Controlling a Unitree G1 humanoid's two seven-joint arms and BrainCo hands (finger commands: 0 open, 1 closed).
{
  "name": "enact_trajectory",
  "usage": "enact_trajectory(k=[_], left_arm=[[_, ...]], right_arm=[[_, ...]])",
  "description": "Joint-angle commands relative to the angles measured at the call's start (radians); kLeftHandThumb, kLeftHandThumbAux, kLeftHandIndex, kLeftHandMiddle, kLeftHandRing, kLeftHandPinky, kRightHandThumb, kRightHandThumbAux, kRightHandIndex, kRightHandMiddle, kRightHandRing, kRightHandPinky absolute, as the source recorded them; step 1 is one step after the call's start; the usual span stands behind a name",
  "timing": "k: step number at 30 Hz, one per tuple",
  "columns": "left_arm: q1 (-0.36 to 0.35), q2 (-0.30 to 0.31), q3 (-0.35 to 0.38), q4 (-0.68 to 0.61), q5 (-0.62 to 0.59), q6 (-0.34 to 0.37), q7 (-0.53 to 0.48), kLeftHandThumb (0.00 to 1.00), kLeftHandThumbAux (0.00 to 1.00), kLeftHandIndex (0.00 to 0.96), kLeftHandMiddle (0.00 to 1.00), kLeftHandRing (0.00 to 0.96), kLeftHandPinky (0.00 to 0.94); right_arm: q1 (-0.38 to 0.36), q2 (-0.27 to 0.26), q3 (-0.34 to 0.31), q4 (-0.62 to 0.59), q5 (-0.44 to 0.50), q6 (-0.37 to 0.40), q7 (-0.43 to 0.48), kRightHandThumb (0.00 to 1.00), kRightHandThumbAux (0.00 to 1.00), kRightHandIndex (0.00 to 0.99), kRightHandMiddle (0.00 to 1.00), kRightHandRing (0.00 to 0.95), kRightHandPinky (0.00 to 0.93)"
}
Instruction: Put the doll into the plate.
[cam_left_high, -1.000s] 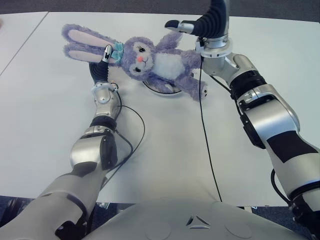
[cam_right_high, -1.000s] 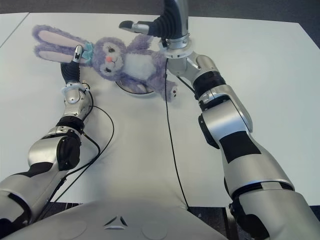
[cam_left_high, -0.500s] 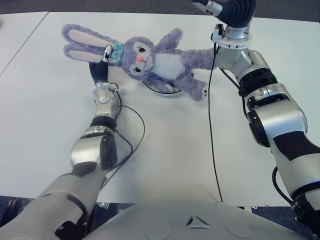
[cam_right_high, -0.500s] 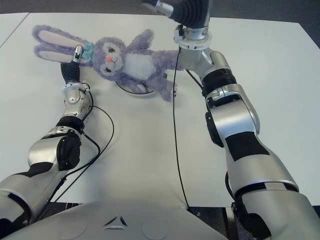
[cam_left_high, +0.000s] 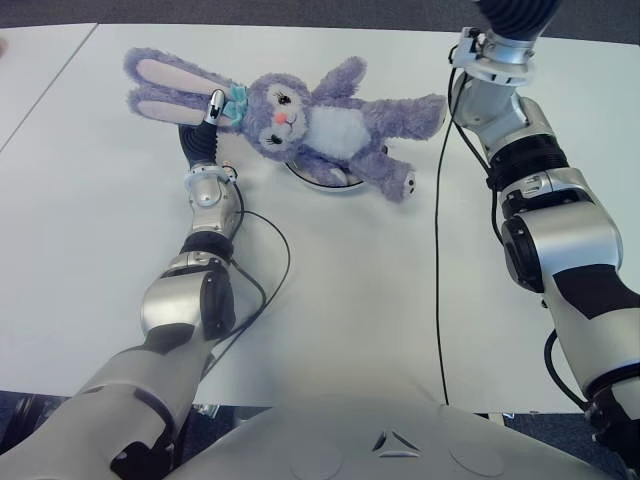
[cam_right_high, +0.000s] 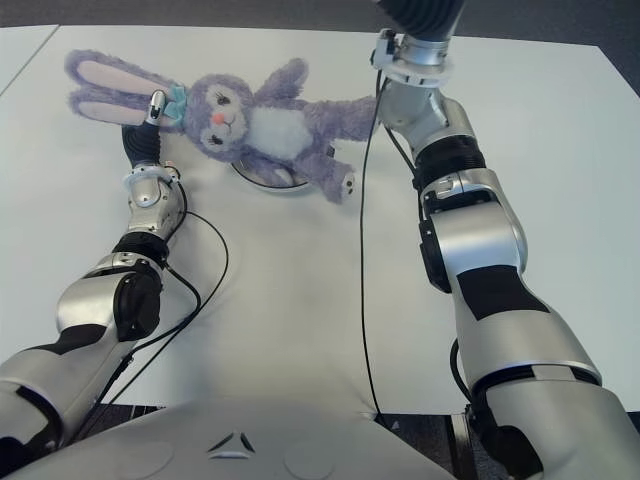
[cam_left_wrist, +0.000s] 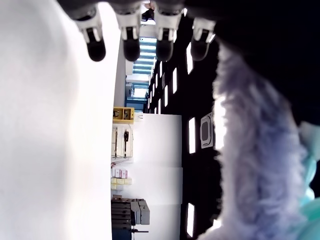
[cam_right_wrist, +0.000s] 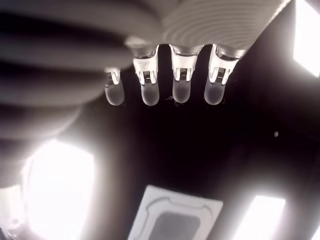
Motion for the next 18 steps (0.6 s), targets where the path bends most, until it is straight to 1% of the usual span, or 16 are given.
enact_trajectory(k=[1, 4, 7, 10, 13, 16, 18], left_arm=[[0.296, -0.13, 0.001, 0.179, -0.014, 0.163, 0.02, 0.0, 0.457, 0.0, 0.019, 0.032, 0.042], [0.295, -0.131, 0.0, 0.179, -0.013, 0.163, 0.022, 0.0, 0.455, 0.0, 0.018, 0.032, 0.043], [0.295, -0.131, -0.001, 0.178, -0.012, 0.163, 0.023, 0.0, 0.455, 0.0, 0.017, 0.032, 0.044], [0.294, -0.132, -0.002, 0.178, -0.012, 0.163, 0.024, 0.0, 0.457, 0.0, 0.018, 0.031, 0.045], [0.294, -0.132, -0.002, 0.178, -0.011, 0.163, 0.024, 0.0, 0.459, 0.0, 0.018, 0.031, 0.045], [0.294, -0.132, -0.001, 0.178, -0.012, 0.16, 0.021, 0.0, 0.463, 0.0, 0.019, 0.03, 0.041], [0.294, -0.132, -0.001, 0.178, -0.012, 0.16, 0.021, 0.0, 0.464, 0.0, 0.019, 0.03, 0.04]], right_arm=[[0.005, -0.048, -0.104, 0.082, 0.213, -0.005, 0.233, 0.0, 0.679, 0.055, 0.048, 0.015, 0.044], [0.012, -0.079, -0.14, 0.105, 0.281, 0.034, 0.348, 0.0, 0.674, 0.055, 0.048, 0.019, 0.046], [0.014, -0.082, -0.158, 0.107, 0.312, 0.044, 0.404, 0.0, 0.667, 0.055, 0.047, 0.021, 0.045], [0.0, -0.106, -0.196, 0.149, 0.364, 0.098, 0.51, 0.0, 0.662, 0.058, 0.053, 0.028, 0.05], [-0.002, -0.109, -0.215, 0.158, 0.386, 0.113, 0.56, 0.0, 0.655, 0.063, 0.061, 0.036, 0.055], [0.004, -0.133, -0.242, 0.204, 0.402, 0.156, 0.615, 0.0, 0.651, 0.073, 0.07, 0.045, 0.062], [0.01, -0.145, -0.252, 0.217, 0.403, 0.171, 0.631, 0.0, 0.648, 0.079, 0.074, 0.049, 0.066]])
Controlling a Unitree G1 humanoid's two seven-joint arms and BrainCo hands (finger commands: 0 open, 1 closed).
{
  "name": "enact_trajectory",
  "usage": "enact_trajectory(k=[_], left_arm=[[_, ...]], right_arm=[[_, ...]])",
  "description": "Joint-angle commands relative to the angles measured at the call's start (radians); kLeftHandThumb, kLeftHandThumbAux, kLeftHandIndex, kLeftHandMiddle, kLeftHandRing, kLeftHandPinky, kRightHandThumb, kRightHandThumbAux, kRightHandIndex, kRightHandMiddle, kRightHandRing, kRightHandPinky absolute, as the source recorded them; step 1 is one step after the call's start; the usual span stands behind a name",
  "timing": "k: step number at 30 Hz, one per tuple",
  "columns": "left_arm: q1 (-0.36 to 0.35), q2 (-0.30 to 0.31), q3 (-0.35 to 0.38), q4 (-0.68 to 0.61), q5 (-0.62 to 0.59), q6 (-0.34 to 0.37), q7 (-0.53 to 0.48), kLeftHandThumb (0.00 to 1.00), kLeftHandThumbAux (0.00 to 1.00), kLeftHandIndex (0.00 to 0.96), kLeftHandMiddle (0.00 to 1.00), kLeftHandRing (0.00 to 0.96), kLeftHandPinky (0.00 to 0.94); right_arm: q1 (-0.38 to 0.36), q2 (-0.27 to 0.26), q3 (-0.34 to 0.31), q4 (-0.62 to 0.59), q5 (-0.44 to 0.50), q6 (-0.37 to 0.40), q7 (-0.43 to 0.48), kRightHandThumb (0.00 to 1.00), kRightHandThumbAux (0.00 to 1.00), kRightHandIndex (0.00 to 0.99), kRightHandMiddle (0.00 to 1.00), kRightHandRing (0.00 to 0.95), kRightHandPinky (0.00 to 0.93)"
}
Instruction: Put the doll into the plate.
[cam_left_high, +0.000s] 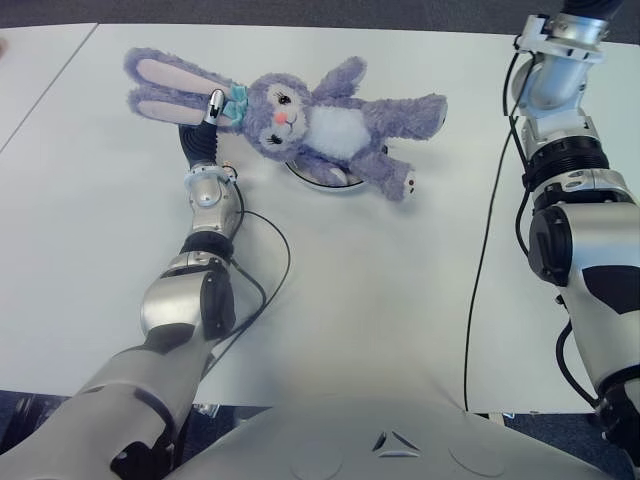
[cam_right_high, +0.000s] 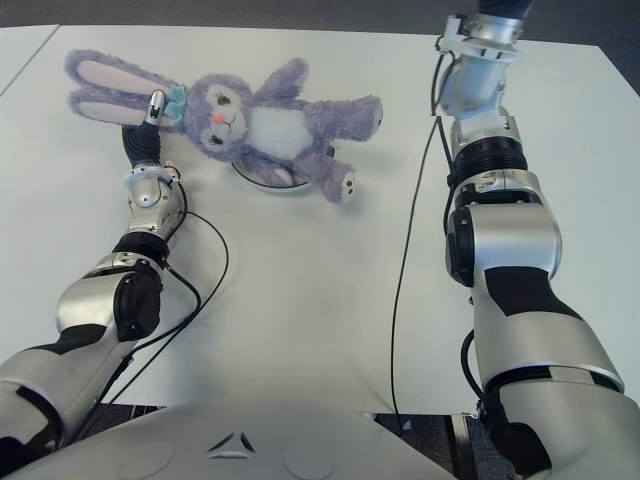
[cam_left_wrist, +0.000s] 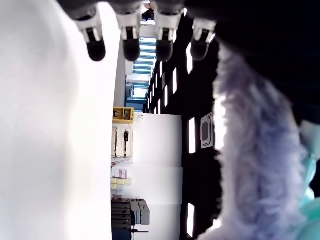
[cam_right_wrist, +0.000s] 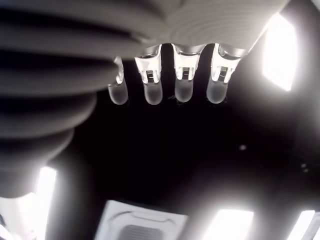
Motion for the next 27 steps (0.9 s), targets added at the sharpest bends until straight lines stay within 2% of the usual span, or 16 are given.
enact_trajectory(k=[1, 4, 10, 17, 22, 27], left_arm=[[0.295, -0.131, -0.002, 0.178, -0.012, 0.16, 0.02, 0.0, 0.466, 0.0, 0.02, 0.03, 0.037], [0.297, -0.127, 0.004, 0.179, -0.016, 0.159, 0.014, 0.0, 0.464, 0.0, 0.019, 0.03, 0.04], [0.295, -0.124, 0.003, 0.18, -0.014, 0.161, 0.016, 0.0, 0.455, 0.0, 0.018, 0.031, 0.045], [0.294, -0.123, 0.001, 0.18, -0.012, 0.16, 0.018, 0.0, 0.454, 0.0, 0.02, 0.033, 0.041], [0.291, -0.122, 0.0, 0.178, -0.011, 0.156, 0.019, 0.0, 0.447, 0.0, 0.019, 0.032, 0.04], [0.29, -0.12, 0.0, 0.178, -0.012, 0.157, 0.017, 0.0, 0.446, 0.0, 0.018, 0.031, 0.038]], right_arm=[[0.014, -0.052, -0.078, 0.096, 0.086, 0.106, 0.148, 0.0, 0.641, 0.083, 0.077, 0.052, 0.067], [0.03, -0.085, -0.082, 0.113, 0.066, 0.139, 0.141, 0.0, 0.617, 0.089, 0.081, 0.054, 0.056], [0.031, -0.103, -0.091, 0.126, 0.046, 0.174, 0.135, 0.0, 0.589, 0.094, 0.083, 0.052, 0.039], [0.048, -0.123, -0.093, 0.14, 0.019, 0.22, 0.085, 0.0, 0.598, 0.09, 0.075, 0.038, 0.014], [0.101, -0.144, -0.115, 0.168, 0.036, 0.262, 0.086, 0.0, 0.673, 0.086, 0.074, 0.034, 0.022], [0.11, -0.146, -0.116, 0.173, 0.031, 0.281, 0.084, 0.0, 0.699, 0.08, 0.07, 0.033, 0.03]])
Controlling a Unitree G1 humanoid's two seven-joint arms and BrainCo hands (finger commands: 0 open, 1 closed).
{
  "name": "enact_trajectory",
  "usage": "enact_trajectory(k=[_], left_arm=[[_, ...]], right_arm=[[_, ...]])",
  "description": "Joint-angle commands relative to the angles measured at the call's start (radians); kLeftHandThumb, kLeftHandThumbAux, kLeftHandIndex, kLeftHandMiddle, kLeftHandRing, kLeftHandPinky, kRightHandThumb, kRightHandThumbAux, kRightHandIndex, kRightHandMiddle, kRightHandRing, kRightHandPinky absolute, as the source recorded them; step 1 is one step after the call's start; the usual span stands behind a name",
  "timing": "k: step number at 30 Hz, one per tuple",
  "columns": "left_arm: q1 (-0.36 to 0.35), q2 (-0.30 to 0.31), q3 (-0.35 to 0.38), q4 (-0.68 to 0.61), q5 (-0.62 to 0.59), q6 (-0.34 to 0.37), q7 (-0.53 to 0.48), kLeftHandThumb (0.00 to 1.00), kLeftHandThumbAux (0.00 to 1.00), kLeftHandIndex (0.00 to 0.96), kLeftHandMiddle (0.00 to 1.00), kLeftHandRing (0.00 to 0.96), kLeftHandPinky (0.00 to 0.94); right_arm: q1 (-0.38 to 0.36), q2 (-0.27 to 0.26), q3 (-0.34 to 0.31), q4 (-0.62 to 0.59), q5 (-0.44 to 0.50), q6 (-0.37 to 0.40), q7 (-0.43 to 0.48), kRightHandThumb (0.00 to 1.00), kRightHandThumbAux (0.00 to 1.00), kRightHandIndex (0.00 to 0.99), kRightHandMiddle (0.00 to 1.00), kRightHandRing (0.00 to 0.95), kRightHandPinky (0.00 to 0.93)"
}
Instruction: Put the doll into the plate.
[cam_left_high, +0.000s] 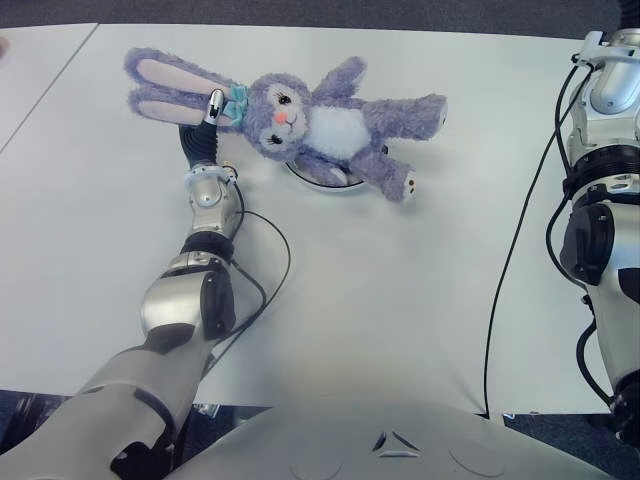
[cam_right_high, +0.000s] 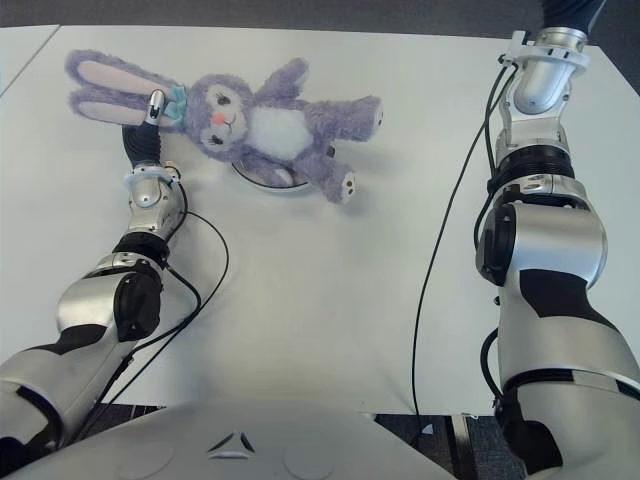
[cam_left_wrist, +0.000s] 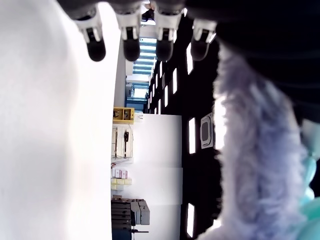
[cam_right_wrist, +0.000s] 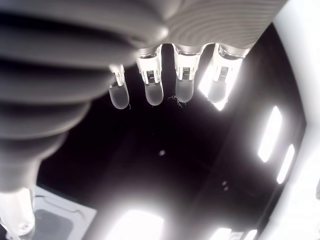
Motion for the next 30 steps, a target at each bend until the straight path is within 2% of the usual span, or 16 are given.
enact_trajectory(k=[1, 8, 14, 18, 26, 30], left_arm=[[0.29, -0.119, 0.001, 0.178, -0.012, 0.156, 0.016, 0.0, 0.445, 0.0, 0.017, 0.03, 0.04], [0.285, -0.117, -0.009, 0.175, -0.003, 0.147, 0.017, 0.0, 0.438, 0.0, 0.016, 0.029, 0.04], [0.283, -0.112, -0.012, 0.174, 0.0, 0.134, 0.013, 0.0, 0.437, 0.0, 0.015, 0.031, 0.048], [0.278, -0.108, -0.019, 0.173, 0.007, 0.138, 0.015, 0.0, 0.438, 0.0, 0.015, 0.031, 0.048], [0.28, -0.112, -0.031, 0.169, 0.015, 0.117, 0.019, 0.0, 0.44, 0.0, 0.013, 0.028, 0.041], [0.273, -0.125, -0.045, 0.161, 0.024, 0.097, 0.032, 0.0, 0.437, 0.0, 0.013, 0.028, 0.043]], right_arm=[[0.086, -0.015, -0.027, 0.056, 0.005, 0.096, -0.012, 0.0, 0.708, 0.078, 0.068, 0.033, 0.037], [0.157, 0.001, -0.02, 0.08, -0.01, 0.175, -0.023, 0.0, 0.752, 0.072, 0.064, 0.044, 0.061], [0.217, -0.003, -0.051, 0.096, 0.031, 0.255, 0.099, 0.0, 0.791, 0.053, 0.042, 0.036, 0.05], [0.239, 0.0, -0.059, 0.095, 0.03, 0.275, 0.131, 0.0, 0.796, 0.041, 0.023, 0.021, 0.039], [0.291, 0.024, 0.007, 0.097, -0.055, 0.291, 0.06, 0.0, 0.775, 0.036, 0.022, 0.018, 0.048], [0.345, 0.033, 0.023, 0.104, -0.075, 0.317, 0.055, 0.0, 0.756, 0.043, 0.038, 0.029, 0.055]])
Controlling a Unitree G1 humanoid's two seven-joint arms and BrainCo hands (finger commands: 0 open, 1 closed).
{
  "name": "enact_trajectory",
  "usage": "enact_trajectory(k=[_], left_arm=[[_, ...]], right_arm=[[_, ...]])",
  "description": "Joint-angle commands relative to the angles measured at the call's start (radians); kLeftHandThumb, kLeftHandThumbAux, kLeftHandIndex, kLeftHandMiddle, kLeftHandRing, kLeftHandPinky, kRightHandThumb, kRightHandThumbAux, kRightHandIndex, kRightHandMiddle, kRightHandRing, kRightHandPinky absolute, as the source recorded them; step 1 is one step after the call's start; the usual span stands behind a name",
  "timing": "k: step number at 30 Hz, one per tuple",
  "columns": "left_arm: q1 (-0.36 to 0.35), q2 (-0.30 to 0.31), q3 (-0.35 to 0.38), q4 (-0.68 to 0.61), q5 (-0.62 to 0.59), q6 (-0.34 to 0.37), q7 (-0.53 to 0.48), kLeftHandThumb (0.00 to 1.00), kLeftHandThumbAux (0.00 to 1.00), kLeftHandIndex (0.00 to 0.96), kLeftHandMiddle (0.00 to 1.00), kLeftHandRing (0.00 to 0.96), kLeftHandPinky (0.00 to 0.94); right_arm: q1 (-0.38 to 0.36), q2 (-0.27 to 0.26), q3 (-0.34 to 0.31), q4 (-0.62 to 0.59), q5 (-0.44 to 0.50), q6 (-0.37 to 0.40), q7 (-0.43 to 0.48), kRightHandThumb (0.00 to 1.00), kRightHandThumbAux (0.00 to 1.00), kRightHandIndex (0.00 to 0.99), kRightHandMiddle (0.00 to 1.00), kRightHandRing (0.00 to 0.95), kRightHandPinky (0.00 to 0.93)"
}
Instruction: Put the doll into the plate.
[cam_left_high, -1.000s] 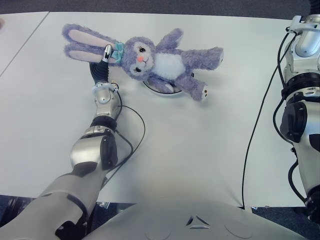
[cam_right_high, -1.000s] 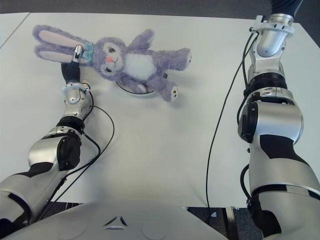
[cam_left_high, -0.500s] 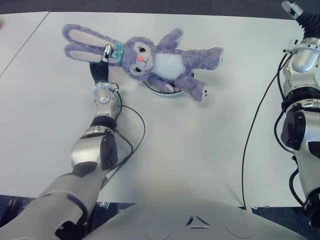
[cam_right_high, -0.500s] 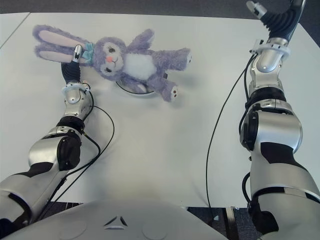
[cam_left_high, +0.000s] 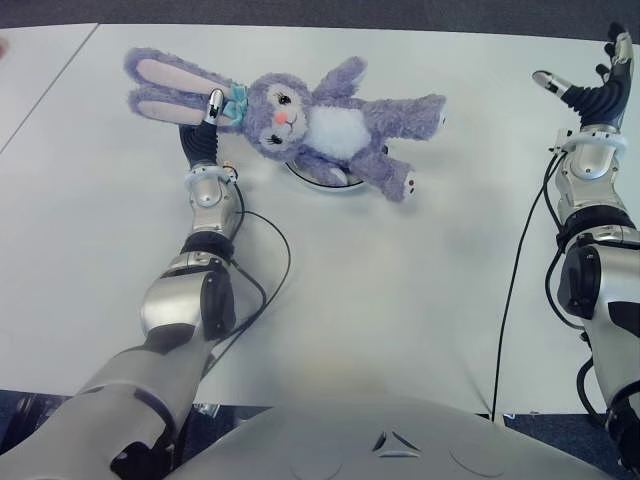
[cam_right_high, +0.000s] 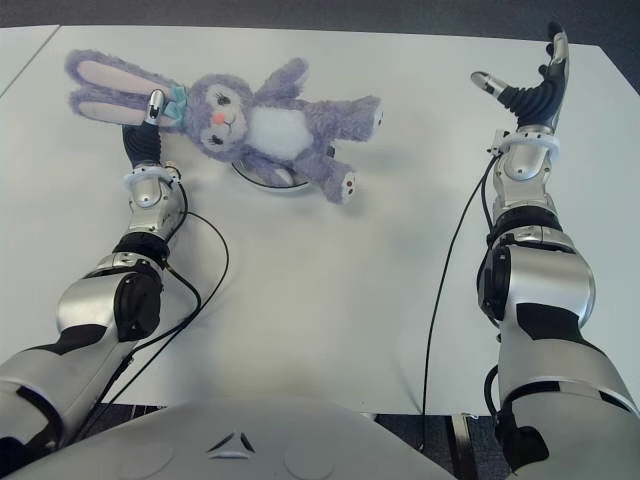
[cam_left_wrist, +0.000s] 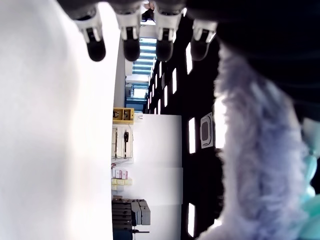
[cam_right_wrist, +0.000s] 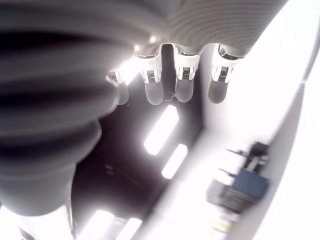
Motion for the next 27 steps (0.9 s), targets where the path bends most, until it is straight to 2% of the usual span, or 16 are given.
enact_trajectory(k=[1, 12, 27], left_arm=[[0.271, -0.125, -0.03, 0.16, 0.013, 0.1, 0.033, 0.0, 0.436, 0.0, 0.014, 0.029, 0.044], [0.271, -0.117, -0.041, 0.162, 0.012, 0.103, 0.018, 0.0, 0.431, 0.0, 0.021, 0.031, 0.035], [0.264, -0.127, -0.057, 0.156, 0.02, 0.086, 0.002, 0.0, 0.406, 0.0, 0.019, 0.026, 0.037]], right_arm=[[0.118, 0.04, 0.037, 0.036, -0.055, 0.085, -0.013, 0.0, 0.75, 0.045, 0.042, 0.032, 0.056], [0.162, 0.046, 0.037, 0.038, -0.048, 0.144, 0.039, 0.0, 0.724, 0.049, 0.069, 0.058, 0.076], [0.203, 0.114, 0.018, 0.042, -0.027, 0.213, 0.019, 0.0, 0.831, 0.026, 0.067, 0.063, 0.085]])
